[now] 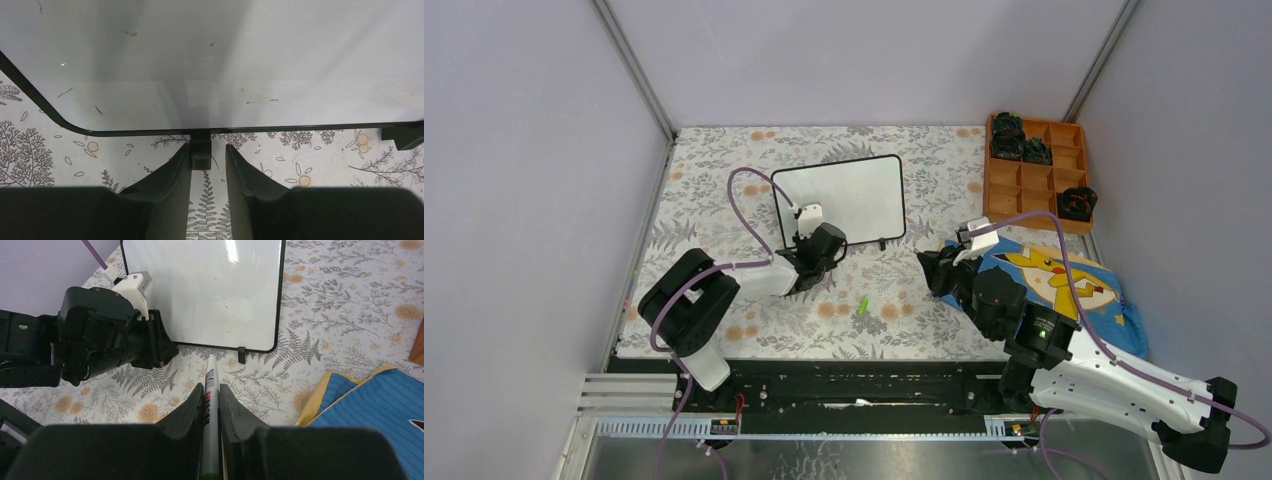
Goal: Write a sentence on the whiteboard
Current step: Move the whiteboard to the center of the board.
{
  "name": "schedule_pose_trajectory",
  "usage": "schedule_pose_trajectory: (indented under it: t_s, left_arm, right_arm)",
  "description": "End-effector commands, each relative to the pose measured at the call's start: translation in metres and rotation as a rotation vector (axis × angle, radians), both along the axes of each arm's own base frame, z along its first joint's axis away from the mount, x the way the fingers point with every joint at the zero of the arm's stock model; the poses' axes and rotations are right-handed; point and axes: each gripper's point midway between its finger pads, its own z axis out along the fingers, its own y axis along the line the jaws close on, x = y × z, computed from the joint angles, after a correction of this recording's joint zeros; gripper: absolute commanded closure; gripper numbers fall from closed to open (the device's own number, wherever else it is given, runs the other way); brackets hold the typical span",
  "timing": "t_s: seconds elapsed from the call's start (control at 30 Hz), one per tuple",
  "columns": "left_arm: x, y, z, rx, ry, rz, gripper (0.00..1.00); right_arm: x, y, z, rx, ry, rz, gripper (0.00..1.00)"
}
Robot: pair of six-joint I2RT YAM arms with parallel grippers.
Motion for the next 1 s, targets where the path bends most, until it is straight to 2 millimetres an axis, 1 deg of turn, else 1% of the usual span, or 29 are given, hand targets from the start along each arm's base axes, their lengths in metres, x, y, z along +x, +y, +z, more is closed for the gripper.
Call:
schedule_pose_trajectory:
  t_s: [0.0,0.23,0.57,0.83,0.97]
  left_arm:
    - [0.013,-0.005,0.011,0.007,-0.053,0.012,0.66]
    - [0.007,-0.006,0.007,0.023,-0.041,-0.001,0.75]
    - [-0.003,-0.012,0.005,0.031,-0.036,-0.023,0.84]
    - [-0.017,-0.020,0.005,0.022,-0.032,-0.044,0.90]
    - [-0.028,-0.025,0.004,0.013,-0.026,-0.056,0.92]
  right_arm:
    - [0.003,-0.003,0.013,0.033,-0.028,-0.025,1.00]
    - [0.003,-0.004,0.013,0.038,-0.022,-0.027,1.00]
    - [0.002,-0.002,0.011,0.043,-0.011,-0.023,1.00]
    - [0.001,-0.002,0.011,0.044,-0.008,-0.021,1.00]
    - [0.001,-0.004,0.011,0.045,-0.005,-0.022,1.00]
